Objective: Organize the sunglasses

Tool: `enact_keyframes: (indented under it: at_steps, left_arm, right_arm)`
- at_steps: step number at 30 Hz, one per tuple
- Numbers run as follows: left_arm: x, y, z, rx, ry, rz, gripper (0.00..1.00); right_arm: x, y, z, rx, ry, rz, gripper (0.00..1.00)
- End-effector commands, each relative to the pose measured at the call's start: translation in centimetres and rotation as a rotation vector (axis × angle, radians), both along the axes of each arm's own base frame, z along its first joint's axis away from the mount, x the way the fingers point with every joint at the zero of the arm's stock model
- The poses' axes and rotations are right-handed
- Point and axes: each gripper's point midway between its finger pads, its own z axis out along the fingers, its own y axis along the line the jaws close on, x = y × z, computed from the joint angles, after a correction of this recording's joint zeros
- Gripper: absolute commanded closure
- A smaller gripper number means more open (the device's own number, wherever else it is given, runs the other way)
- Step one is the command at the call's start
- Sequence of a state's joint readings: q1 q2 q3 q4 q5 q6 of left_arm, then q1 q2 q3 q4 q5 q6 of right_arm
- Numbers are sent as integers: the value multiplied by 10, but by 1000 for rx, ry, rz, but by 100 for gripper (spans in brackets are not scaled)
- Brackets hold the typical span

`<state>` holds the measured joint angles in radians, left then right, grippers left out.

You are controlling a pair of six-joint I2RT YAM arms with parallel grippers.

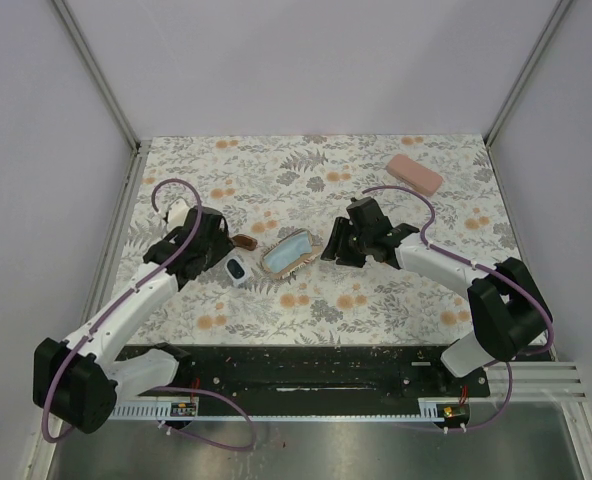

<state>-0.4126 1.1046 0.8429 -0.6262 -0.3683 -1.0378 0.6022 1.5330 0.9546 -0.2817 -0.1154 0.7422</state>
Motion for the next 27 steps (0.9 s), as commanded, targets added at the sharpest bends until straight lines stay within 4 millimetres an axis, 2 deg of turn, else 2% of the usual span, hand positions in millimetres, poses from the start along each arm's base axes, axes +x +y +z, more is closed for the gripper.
enact_keyframes:
  at_steps: [1,8,12,19,23,25,27]
  left_arm:
    - [18,-15,30,-34,-128,-70,66]
    - [8,-44,4,-326,-64,107,66]
    - [7,-70,5,-441,-56,172,67]
    - [8,-105,4,-557,-24,257,67]
    - [21,-120,27,-554,-116,184,67]
    - [31,-134,45,-538,-189,63,67]
    - [36,-148,62,-503,-267,-107,66]
  right_arm:
    - [2,2,5,12,-31,-8,45]
    - [5,-6,5,13,-46,-79,44]
    - [6,-15,5,0,-59,-122,44]
    - [8,-28,11,-15,-107,-179,45]
    - [3,-22,17,6,-123,-119,46]
    - [0,-17,22,16,-139,-58,46]
    - [-1,-13,37,29,-185,2,46]
